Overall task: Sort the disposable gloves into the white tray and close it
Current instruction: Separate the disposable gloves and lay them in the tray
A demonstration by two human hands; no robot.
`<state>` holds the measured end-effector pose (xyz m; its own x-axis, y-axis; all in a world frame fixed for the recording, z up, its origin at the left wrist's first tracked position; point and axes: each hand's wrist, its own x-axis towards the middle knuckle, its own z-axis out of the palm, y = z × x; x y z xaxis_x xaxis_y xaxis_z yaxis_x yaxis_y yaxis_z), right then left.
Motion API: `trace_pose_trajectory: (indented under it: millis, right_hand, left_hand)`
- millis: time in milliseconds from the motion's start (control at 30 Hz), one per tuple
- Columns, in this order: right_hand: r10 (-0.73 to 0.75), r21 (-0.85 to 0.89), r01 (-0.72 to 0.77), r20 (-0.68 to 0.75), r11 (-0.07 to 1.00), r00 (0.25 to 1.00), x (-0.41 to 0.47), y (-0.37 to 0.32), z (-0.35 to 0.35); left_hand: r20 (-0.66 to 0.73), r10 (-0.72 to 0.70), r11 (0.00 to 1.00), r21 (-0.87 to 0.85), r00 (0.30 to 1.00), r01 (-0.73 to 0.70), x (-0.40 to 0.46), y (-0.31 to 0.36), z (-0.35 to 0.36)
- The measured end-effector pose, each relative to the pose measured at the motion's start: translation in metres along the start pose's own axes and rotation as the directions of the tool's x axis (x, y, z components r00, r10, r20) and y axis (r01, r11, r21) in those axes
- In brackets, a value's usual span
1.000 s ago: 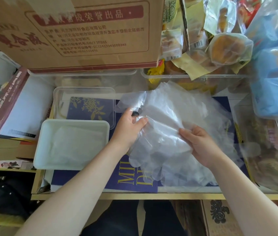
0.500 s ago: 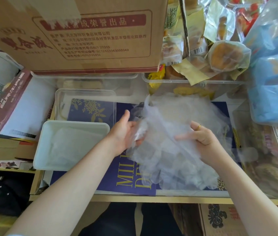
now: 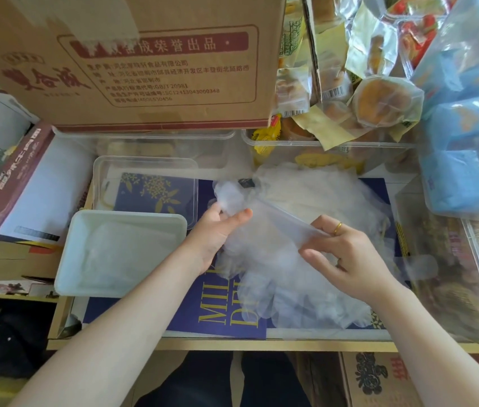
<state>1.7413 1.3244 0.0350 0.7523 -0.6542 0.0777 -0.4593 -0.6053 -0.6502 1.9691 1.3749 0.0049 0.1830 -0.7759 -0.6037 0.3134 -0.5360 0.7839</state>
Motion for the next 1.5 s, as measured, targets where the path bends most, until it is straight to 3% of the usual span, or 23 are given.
trace_pose_trajectory:
  millis: [133,233,300,400,533,633,700,767,900,967,1067,1167,1200,1233,1300,1333,1367,1400,1500]
  right_hand:
    - [0.062,0.098,-0.047,-0.154,0.994,0.986,-0.001,0.003,0.01]
    - [0.191,0.274,-0.132,-0.201,0.953,0.961,-0.001,0.004,0.016]
    - [0.336,0.48,-0.223,-0.163,0.849,0.928,-0.001,0.003,0.019]
    - [0.451,0.704,-0.256,-0.101,0.662,0.887,0.001,0.001,0.021]
    - [0.54,0.827,-0.254,-0.07,0.502,0.839,0.003,0.002,0.025]
    - [0.615,0.838,-0.315,-0.031,0.446,0.788,0.001,0.0,0.032]
    - [0.645,0.819,-0.388,0.029,0.423,0.763,-0.004,-0.002,0.042]
    - [0.653,0.781,-0.444,0.061,0.44,0.755,-0.011,0.0,0.052]
    - [0.548,0.445,-0.488,-0.006,0.751,0.836,-0.002,0.005,0.051]
    - [0.52,0.464,-0.468,0.019,0.752,0.854,0.015,0.001,0.046]
    - [0.492,0.625,-0.424,0.072,0.656,0.868,0.038,-0.004,0.044]
    - [0.508,0.634,-0.419,0.047,0.65,0.86,0.048,-0.008,0.047]
    - [0.516,0.604,-0.426,0.028,0.673,0.856,0.049,-0.009,0.048]
    - [0.522,0.57,-0.433,0.008,0.698,0.853,0.05,-0.009,0.049]
    - [0.53,0.492,-0.445,-0.041,0.749,0.847,0.051,-0.01,0.05]
    - [0.527,0.445,-0.449,-0.065,0.775,0.847,0.051,-0.011,0.051]
    - [0.518,0.403,-0.447,-0.083,0.799,0.851,0.051,-0.013,0.053]
    - [0.504,0.37,-0.441,-0.091,0.818,0.859,0.052,-0.017,0.053]
    - [0.443,0.307,-0.4,-0.082,0.864,0.893,0.053,-0.027,0.055]
  left_hand:
    - [-0.202,0.061,0.991,-0.101,0.977,-0.083,0.01,-0.001,0.002]
    - [-0.214,0.0,0.957,-0.284,0.977,-0.062,0.015,0.002,0.002]
    - [-0.199,-0.04,0.957,-0.289,0.979,-0.02,0.016,0.001,0.0]
    - [0.044,-0.081,0.95,-0.299,0.996,0.09,0.01,-0.002,-0.003]
    - [0.335,-0.046,0.953,-0.266,0.941,0.142,-0.001,-0.003,-0.006]
    - [0.182,-0.008,0.969,-0.24,0.983,0.052,-0.007,-0.001,0.002]
    - [0.048,0.084,0.99,-0.116,0.995,-0.078,-0.006,-0.001,0.003]
    - [-0.018,0.2,0.974,0.116,0.98,-0.197,-0.002,-0.003,0.0]
    - [0.11,0.277,0.854,0.427,0.954,-0.297,-0.004,0.002,-0.003]
    - [0.151,0.274,0.809,0.497,0.95,-0.312,-0.007,0.007,-0.002]
    - [0.139,0.304,0.797,0.506,0.943,-0.331,-0.007,0.008,-0.003]
    - [-0.003,0.391,0.812,0.473,0.92,-0.343,-0.008,0.006,-0.004]
    - [-0.057,0.499,0.753,0.522,0.865,-0.4,-0.01,0.004,-0.006]
    - [-0.051,0.651,0.608,0.632,0.757,-0.48,-0.01,0.003,-0.009]
    - [0.167,0.842,0.17,0.82,0.512,-0.547,-0.01,-0.001,-0.016]
    - [0.289,0.842,0.013,0.834,0.456,-0.552,-0.01,-0.006,-0.017]
    - [0.362,0.816,-0.053,0.824,0.451,-0.564,-0.01,-0.01,-0.016]
    - [0.39,0.782,-0.044,0.812,0.487,-0.581,-0.01,-0.014,-0.014]
    - [0.365,0.705,0.11,0.79,0.607,-0.603,-0.009,-0.022,-0.01]
